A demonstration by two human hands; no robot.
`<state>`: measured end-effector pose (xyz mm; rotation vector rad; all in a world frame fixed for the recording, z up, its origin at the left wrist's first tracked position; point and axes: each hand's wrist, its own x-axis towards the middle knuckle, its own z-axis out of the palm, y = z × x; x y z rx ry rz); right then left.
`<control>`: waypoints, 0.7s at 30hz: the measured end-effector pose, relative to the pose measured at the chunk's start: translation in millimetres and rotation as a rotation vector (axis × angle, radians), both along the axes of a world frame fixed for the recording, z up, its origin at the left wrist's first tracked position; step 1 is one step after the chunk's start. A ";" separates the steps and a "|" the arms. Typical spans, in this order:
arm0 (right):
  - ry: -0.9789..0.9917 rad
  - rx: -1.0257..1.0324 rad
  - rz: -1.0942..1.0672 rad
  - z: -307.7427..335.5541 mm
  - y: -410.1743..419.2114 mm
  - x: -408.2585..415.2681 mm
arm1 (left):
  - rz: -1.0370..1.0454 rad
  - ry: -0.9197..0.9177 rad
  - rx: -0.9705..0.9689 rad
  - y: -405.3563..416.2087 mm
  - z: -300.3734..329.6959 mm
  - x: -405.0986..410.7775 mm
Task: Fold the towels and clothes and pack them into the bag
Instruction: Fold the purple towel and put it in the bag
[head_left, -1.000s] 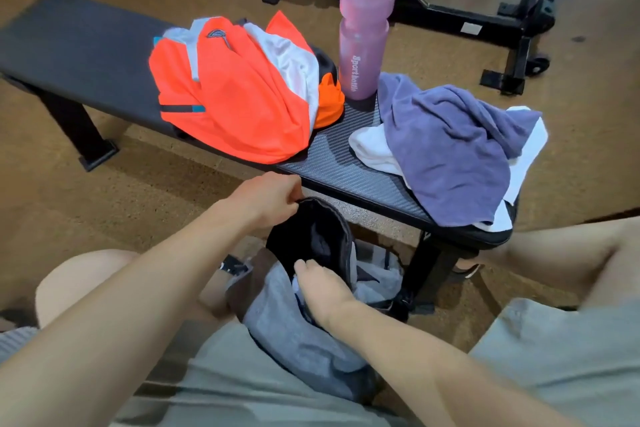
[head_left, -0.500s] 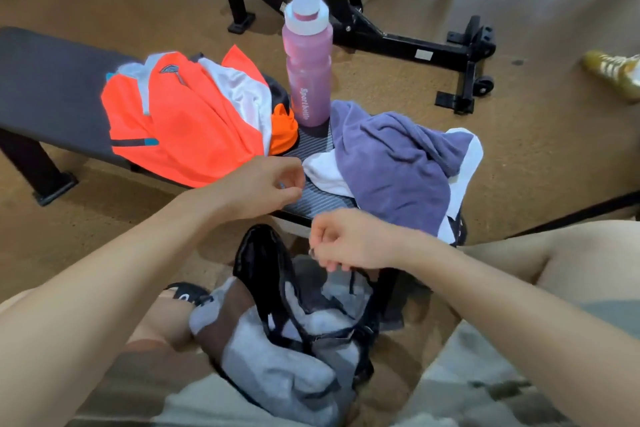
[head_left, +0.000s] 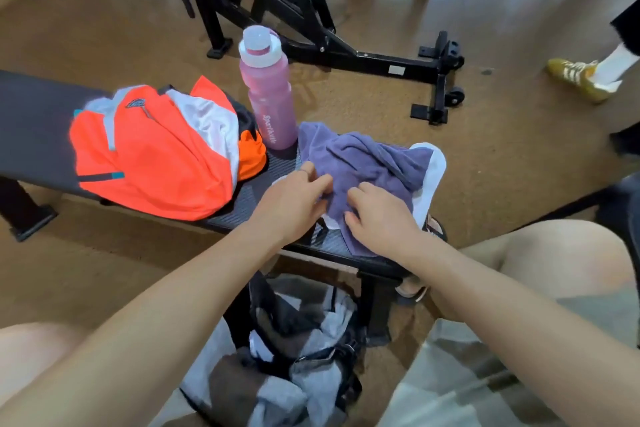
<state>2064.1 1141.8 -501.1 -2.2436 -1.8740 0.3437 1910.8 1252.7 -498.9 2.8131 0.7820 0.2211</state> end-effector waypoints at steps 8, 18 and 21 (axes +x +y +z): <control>0.589 0.261 -0.168 63.2 10.4 11.1 | -0.096 -0.215 -0.177 6.6 27.1 0.1; 0.749 0.388 -0.352 110.0 18.2 36.1 | 0.191 -0.619 -0.326 -6.8 105.4 19.8; 0.728 0.367 -0.359 112.0 17.9 39.5 | 0.097 -0.405 -0.138 -1.4 119.1 16.7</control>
